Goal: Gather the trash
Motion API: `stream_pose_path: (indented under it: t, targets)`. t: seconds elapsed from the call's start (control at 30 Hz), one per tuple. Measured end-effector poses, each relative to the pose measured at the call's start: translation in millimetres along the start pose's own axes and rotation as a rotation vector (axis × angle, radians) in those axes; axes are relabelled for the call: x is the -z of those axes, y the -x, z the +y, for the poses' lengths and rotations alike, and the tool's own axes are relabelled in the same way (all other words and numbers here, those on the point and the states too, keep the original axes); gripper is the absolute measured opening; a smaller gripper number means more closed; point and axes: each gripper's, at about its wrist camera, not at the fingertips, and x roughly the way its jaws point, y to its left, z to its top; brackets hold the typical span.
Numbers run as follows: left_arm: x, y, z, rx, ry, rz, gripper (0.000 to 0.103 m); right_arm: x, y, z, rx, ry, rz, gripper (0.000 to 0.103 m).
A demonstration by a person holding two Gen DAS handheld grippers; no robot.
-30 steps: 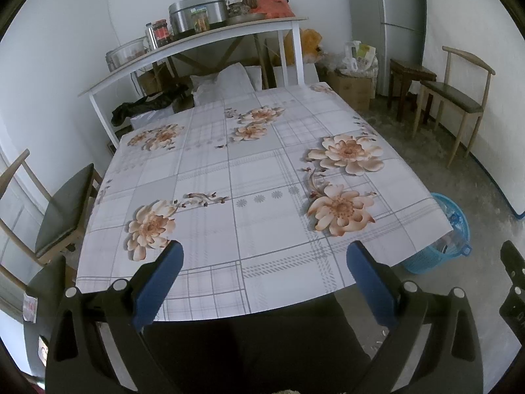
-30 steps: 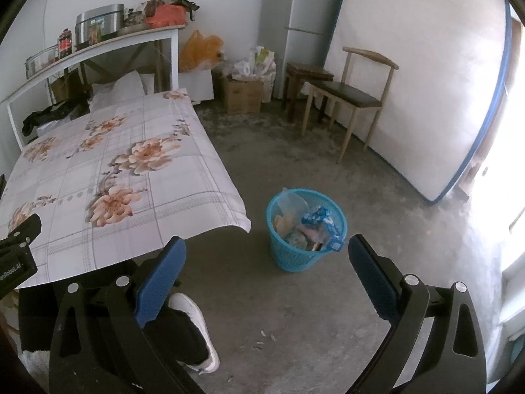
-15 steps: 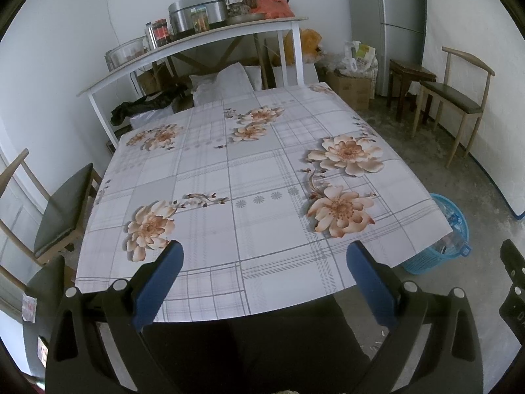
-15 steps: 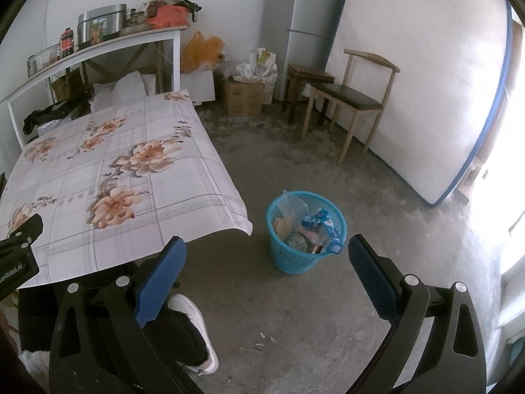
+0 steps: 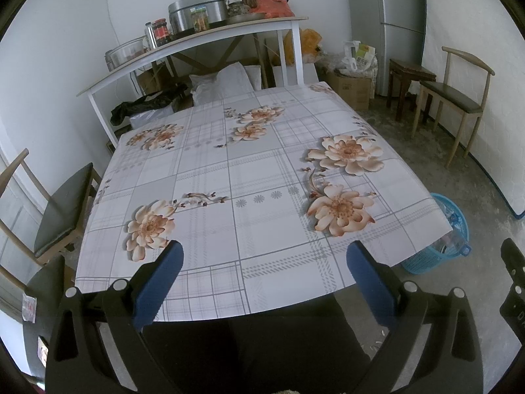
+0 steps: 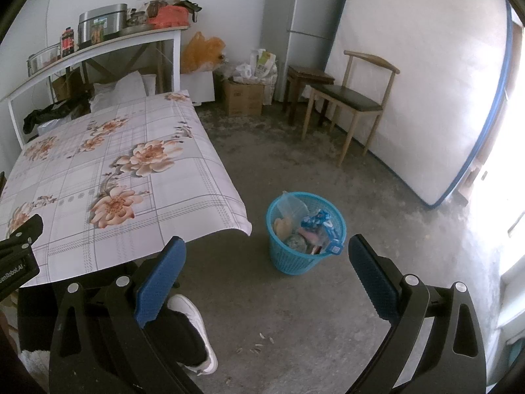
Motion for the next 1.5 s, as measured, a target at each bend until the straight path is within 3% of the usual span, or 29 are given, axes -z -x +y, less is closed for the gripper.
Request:
stream_pose_path:
  t: [1.5]
  targets:
    - [1.2, -0.7, -0.1, 0.0, 0.001, 0.003, 0.098, -0.5, 0.8, 1.0, 0.001, 0.006, -0.002, 0.095]
